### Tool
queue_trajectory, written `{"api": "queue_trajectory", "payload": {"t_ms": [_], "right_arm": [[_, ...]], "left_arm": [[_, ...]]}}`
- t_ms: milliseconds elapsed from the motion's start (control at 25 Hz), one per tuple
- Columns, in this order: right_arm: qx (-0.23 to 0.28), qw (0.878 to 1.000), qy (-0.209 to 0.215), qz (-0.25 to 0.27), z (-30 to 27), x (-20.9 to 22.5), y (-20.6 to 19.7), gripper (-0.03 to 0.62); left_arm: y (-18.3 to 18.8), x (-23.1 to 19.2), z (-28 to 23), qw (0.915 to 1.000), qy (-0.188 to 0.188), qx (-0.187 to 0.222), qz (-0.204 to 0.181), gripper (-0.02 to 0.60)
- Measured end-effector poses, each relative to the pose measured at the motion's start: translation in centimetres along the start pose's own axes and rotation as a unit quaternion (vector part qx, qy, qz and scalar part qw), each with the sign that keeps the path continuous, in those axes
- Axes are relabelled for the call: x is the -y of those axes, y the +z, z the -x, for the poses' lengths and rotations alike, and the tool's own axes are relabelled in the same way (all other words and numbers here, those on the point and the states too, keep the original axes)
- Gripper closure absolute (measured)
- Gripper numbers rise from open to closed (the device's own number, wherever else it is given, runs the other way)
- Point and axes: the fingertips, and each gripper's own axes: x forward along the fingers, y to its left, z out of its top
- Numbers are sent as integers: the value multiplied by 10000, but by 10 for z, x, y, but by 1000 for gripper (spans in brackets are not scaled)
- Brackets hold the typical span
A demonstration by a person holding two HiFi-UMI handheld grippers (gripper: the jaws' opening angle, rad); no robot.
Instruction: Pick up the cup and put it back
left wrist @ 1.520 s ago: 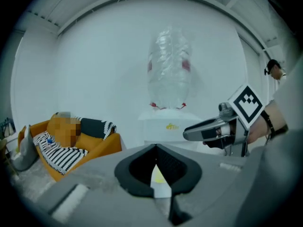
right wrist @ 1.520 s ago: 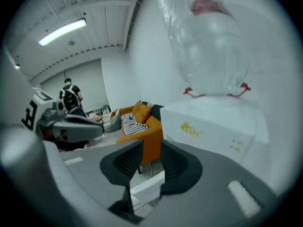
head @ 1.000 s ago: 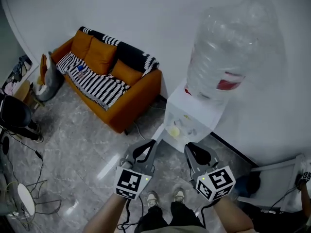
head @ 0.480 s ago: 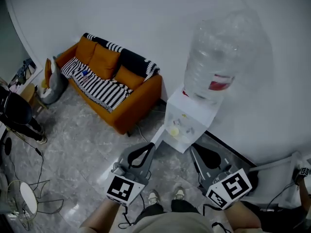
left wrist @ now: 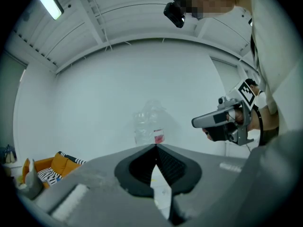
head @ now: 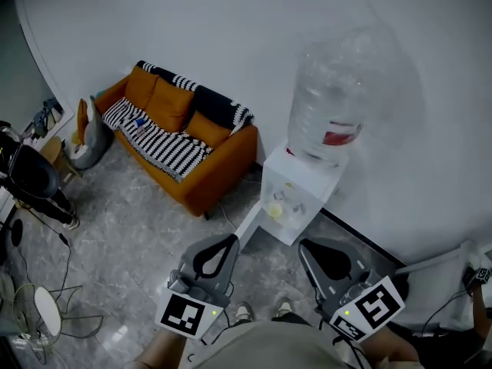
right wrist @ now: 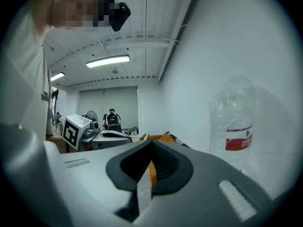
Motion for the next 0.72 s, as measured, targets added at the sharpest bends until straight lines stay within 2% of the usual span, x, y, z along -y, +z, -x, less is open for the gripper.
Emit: {"api": "queue_trajectory", "payload": {"t_ms": [360, 720], "right_arm": [[-43, 9999, 96, 14, 9, -1, 0, 591], [68, 9999, 63, -45, 17, 8, 4, 591]], "left_arm": [[5, 12, 6, 10000, 84, -18, 3, 580], [21, 21, -1, 9998, 136, 159, -57, 580]]}}
